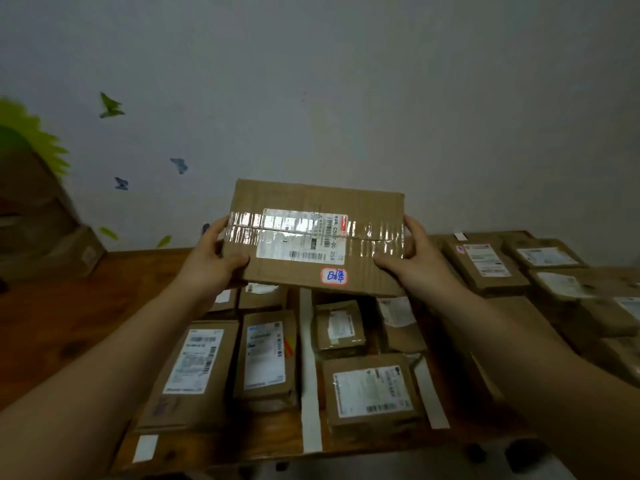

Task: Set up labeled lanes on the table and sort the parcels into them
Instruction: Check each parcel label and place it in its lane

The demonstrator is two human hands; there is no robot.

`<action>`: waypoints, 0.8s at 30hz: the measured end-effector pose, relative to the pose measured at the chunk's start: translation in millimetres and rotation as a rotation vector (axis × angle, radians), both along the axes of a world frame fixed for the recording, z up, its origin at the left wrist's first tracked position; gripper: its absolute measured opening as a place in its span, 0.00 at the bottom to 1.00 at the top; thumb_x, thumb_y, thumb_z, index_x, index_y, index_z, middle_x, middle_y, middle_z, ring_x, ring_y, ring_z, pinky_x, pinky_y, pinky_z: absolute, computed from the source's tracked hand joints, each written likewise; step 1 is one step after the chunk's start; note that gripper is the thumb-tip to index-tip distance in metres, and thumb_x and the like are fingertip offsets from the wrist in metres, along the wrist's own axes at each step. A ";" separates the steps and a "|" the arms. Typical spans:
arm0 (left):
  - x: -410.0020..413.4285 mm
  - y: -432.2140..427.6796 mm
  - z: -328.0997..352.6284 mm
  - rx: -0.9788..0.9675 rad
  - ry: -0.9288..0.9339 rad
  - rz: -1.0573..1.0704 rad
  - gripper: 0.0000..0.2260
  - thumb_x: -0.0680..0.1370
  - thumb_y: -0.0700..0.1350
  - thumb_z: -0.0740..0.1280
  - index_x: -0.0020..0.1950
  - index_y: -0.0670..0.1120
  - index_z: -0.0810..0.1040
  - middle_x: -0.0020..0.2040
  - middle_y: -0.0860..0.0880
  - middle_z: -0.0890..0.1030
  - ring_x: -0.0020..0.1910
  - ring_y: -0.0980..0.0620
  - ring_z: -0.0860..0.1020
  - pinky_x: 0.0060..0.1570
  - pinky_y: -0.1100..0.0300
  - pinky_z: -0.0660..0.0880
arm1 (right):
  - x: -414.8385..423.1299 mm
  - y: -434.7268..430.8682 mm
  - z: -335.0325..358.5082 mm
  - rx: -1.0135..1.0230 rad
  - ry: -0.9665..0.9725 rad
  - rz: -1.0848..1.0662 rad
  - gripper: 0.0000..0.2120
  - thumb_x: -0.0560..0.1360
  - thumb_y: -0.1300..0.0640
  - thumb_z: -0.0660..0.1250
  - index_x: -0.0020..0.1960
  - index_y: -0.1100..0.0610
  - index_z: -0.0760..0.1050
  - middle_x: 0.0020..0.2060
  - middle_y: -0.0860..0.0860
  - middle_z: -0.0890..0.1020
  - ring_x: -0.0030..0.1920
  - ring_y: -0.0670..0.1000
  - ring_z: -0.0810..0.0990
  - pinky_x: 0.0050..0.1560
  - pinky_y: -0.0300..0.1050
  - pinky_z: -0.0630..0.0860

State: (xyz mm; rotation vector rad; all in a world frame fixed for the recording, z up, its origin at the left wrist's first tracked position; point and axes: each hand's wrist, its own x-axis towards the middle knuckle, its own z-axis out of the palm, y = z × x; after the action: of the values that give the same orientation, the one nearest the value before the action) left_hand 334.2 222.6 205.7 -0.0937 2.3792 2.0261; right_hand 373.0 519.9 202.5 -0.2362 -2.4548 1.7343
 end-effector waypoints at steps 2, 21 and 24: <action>-1.5 -17.5 4.1 -0.048 -0.012 -0.023 0.29 0.78 0.34 0.62 0.73 0.59 0.62 0.61 0.44 0.75 0.52 0.44 0.79 0.41 0.51 0.81 | -5.7 -16.1 -1.8 -0.040 0.008 -0.083 0.33 0.69 0.52 0.75 0.67 0.45 0.61 0.59 0.46 0.74 0.54 0.49 0.77 0.51 0.50 0.79; -22.7 -175.0 -54.5 -0.349 -0.294 0.029 0.13 0.75 0.46 0.69 0.53 0.48 0.67 0.51 0.47 0.75 0.45 0.49 0.76 0.40 0.55 0.77 | -21.6 -195.7 -60.4 0.058 -0.258 -0.050 0.30 0.74 0.53 0.70 0.72 0.48 0.61 0.64 0.51 0.75 0.60 0.54 0.77 0.57 0.51 0.77; -14.1 -182.9 -67.2 -0.348 -0.321 -0.005 0.20 0.75 0.44 0.70 0.62 0.50 0.64 0.56 0.49 0.73 0.49 0.49 0.75 0.41 0.56 0.76 | -22.5 -202.4 -70.5 0.068 -0.331 -0.012 0.29 0.74 0.56 0.70 0.71 0.48 0.63 0.63 0.51 0.75 0.60 0.54 0.77 0.54 0.50 0.77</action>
State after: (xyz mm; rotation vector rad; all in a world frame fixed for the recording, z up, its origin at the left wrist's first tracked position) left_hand 320.1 39.6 138.5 -0.3842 2.4779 1.4400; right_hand 350.5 317.5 132.0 -0.5718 -2.7230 1.7229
